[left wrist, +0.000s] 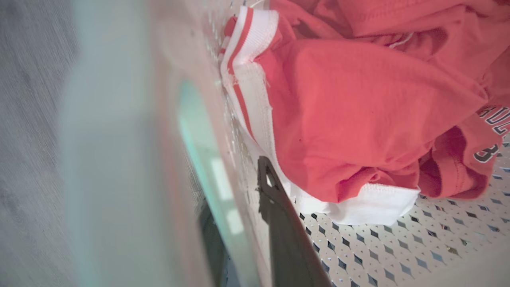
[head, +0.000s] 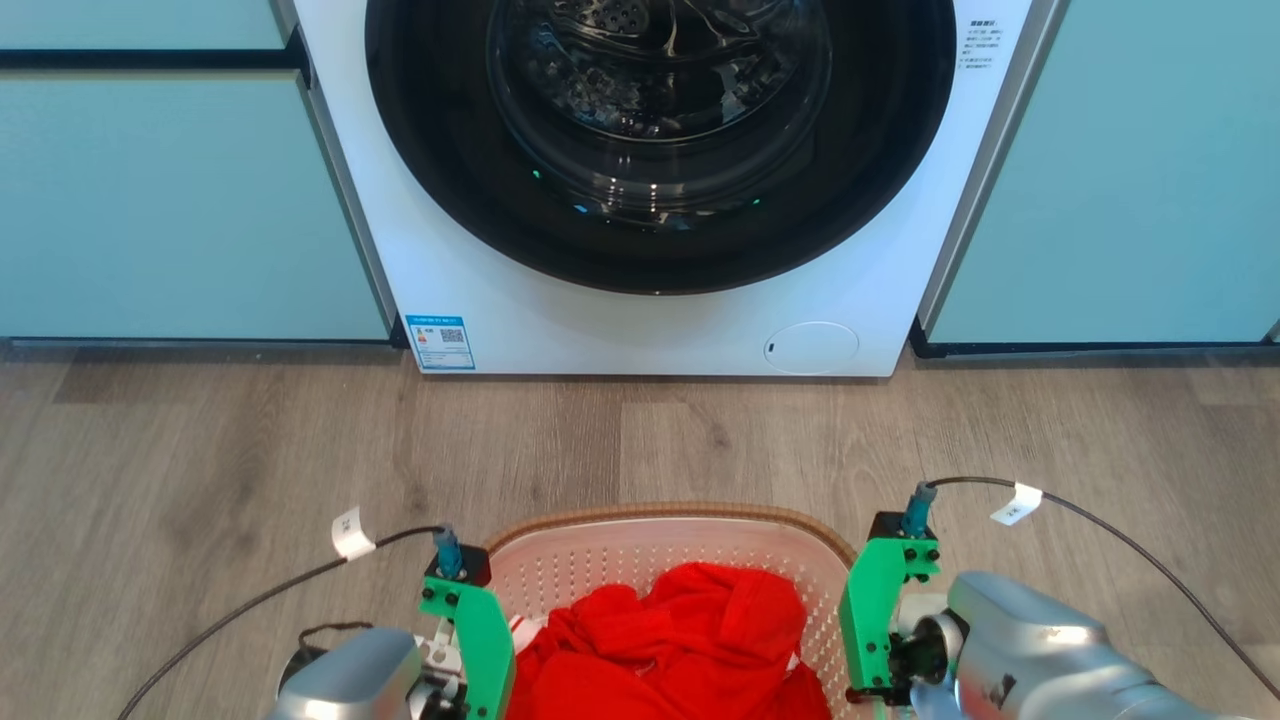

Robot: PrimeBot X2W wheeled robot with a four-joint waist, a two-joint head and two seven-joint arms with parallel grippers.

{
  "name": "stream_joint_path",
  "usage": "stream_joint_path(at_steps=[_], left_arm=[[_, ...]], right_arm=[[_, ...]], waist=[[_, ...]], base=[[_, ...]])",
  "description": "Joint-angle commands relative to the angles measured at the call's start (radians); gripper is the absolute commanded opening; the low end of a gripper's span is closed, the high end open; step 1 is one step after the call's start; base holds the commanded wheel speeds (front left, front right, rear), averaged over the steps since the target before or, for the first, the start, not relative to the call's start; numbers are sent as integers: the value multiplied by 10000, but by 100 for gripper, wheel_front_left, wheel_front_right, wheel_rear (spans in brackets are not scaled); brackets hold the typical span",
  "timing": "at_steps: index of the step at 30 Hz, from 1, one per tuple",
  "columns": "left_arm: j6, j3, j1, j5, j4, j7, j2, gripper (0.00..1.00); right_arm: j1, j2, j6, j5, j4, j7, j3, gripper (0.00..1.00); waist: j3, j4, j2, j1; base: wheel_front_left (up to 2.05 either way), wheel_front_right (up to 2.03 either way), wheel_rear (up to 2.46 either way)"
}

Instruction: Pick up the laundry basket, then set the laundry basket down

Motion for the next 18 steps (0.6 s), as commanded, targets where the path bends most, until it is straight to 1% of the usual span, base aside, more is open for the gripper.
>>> stream_joint_path(at_steps=[1, 11, 18], left_arm=[[-330, 19, -313, 63, -303, -45, -125, 0], [-330, 19, -368, 21, -92, -209, -251, 0], [-330, 19, -505, 159, 87, -428, -422, 0]], right_arm=[[-327, 222, 71, -53, -223, -221, -83, 0], [-311, 222, 71, -33, -135, -349, -85, 0], [-410, 130, 71, -121, -117, -753, -92, 0]], waist=[[26, -11, 0, 0], [386, -57, 0, 0], [1082, -111, 0, 0]], base=[[0, 0, 0], [0, 0, 0], [0, 0, 0]])
